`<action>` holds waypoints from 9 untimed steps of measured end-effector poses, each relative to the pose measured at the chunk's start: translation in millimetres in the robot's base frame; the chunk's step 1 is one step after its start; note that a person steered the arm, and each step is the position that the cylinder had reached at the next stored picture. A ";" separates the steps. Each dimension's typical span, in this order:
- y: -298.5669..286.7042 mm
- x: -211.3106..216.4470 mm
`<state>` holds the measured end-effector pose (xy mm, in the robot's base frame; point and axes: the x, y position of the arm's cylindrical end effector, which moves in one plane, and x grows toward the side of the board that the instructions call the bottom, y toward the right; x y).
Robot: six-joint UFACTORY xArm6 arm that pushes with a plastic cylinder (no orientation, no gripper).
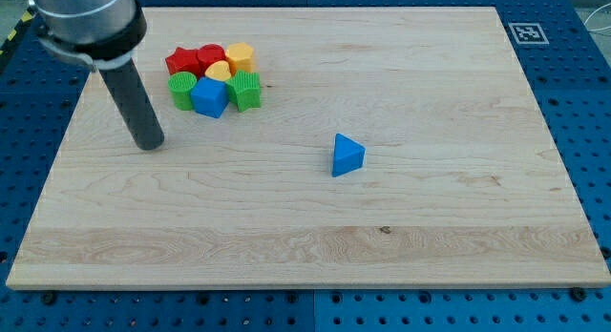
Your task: Move the blue triangle towards the center of the board
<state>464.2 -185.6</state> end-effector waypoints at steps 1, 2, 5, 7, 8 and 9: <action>24.2 19.7; 52.3 40.2; 145.5 65.8; 205.2 65.0; 224.4 61.6; 235.9 58.6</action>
<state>522.9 50.3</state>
